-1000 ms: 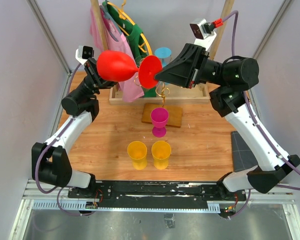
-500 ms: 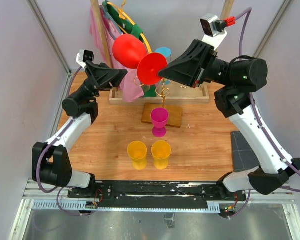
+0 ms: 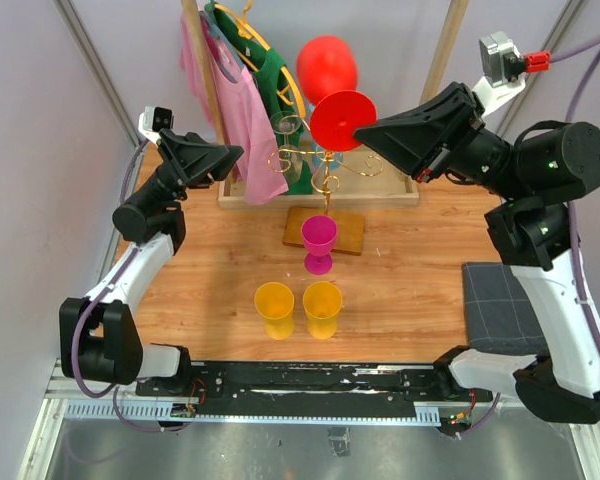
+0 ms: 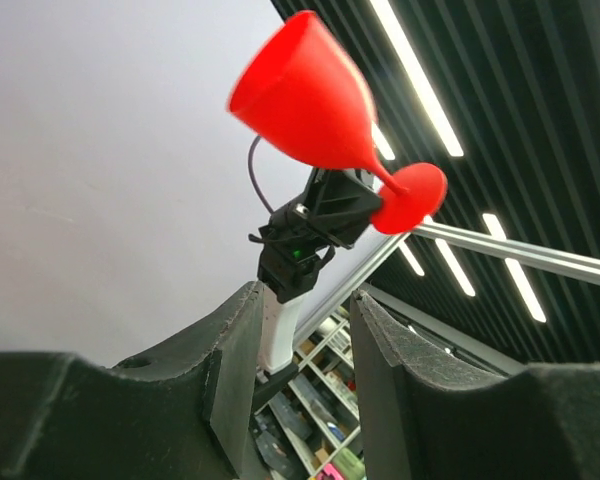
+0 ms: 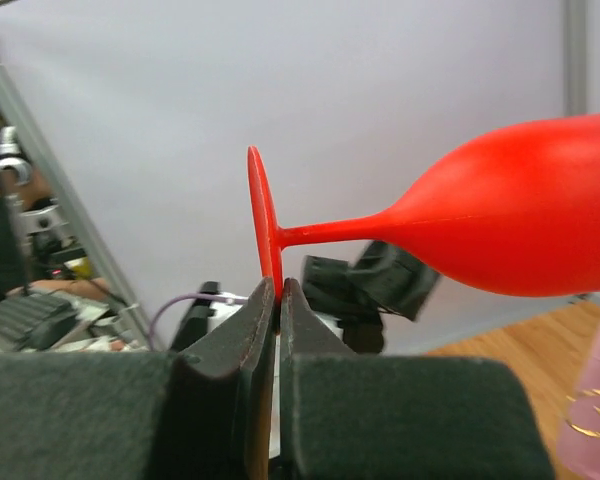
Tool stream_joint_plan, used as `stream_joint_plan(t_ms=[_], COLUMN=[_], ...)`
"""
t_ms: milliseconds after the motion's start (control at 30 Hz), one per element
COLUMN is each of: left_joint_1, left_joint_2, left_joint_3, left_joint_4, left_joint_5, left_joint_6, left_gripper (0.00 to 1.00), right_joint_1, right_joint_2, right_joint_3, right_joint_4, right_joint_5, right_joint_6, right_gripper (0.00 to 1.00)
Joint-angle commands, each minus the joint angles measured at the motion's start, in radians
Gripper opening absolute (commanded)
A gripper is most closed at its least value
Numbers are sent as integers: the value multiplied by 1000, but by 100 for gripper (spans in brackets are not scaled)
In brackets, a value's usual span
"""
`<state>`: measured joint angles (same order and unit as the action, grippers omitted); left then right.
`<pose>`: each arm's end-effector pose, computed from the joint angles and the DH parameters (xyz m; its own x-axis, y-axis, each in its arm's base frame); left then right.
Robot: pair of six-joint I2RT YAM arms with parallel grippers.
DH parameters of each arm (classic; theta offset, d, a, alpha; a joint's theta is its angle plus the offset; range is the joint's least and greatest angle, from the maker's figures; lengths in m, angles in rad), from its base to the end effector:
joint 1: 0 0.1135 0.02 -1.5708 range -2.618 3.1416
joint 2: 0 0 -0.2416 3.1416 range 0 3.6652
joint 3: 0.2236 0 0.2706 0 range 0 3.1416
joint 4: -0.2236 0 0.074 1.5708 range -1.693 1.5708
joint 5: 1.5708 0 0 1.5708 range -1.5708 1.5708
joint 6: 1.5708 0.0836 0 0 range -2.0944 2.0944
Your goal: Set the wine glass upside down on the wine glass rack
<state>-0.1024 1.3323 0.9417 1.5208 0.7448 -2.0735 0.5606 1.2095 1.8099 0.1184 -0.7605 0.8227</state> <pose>0.2802 -0.0858 0.4258 -0.7513 -0.5704 -0.3318 0.6137 -0.4192 -0.6691 0.1554 0.1656 0.6267 -0.2250 0.4858 -0.8446 -0.9697 -0.0269 0.2429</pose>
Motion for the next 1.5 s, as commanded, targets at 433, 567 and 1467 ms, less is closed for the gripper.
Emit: stream_joint_plan(t_ms=[433, 567, 1467], left_joint_1=[18, 20, 26], left_joint_2=[-60, -66, -116], left_joint_3=[1, -2, -71], left_joint_4=[224, 221, 205], left_joint_5=[53, 53, 50], left_joint_6=[-13, -12, 0], left_gripper=[42, 42, 39], right_joint_1=[-394, -435, -516], right_joint_2=[-24, 32, 405], right_joint_3=[-151, -164, -102], right_joint_4=[-349, -315, -101], right_joint_5=[229, 208, 101], right_joint_6=[-143, -125, 119], right_gripper=[1, 1, 1])
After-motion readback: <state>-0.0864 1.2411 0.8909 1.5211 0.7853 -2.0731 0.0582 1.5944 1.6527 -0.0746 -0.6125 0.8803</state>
